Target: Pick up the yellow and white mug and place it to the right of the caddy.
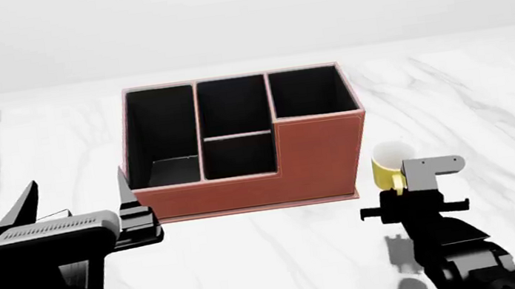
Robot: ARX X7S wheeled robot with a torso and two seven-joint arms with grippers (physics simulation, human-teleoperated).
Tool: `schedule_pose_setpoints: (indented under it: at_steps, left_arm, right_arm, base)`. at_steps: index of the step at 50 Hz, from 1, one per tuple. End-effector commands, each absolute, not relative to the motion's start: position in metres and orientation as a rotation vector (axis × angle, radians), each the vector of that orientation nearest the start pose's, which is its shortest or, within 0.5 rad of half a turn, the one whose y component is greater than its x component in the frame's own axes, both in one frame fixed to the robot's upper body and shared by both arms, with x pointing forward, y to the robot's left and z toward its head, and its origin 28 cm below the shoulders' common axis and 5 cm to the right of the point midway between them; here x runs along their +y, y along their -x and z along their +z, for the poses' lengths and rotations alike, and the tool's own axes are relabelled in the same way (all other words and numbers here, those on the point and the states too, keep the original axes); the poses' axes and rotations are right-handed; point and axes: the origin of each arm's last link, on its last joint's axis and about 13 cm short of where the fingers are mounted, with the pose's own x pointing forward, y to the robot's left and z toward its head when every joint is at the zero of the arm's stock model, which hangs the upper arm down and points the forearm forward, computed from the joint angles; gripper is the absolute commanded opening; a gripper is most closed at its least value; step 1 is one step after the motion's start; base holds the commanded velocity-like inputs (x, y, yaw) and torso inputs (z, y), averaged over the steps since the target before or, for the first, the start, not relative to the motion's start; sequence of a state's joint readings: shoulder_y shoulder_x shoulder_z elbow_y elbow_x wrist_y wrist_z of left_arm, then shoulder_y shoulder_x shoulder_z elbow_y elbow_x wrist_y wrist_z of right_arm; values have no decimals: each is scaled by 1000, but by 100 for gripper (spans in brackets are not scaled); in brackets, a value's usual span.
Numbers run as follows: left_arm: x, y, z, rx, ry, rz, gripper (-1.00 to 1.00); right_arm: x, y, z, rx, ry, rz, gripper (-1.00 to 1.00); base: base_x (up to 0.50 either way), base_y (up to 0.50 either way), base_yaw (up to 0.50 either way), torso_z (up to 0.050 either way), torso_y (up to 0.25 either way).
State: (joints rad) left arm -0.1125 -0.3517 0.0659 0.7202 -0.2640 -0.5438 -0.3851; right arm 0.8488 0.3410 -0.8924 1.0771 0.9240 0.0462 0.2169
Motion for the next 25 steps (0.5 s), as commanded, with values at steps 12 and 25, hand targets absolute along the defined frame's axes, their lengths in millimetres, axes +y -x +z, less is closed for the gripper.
schedule_pose_setpoints:
  at_steps: [12, 25]
  left_arm:
    - [235, -199, 147, -264, -93, 144, 100]
    - [235, -198, 148, -265, -91, 144, 100]
  right_arm:
    - [-175, -343, 14, 496, 79, -156, -100]
    - [-175, -341, 11, 519, 81, -157, -100]
  base:
    - [0, 0, 0, 0, 1]
    - [0, 0, 0, 0, 0]
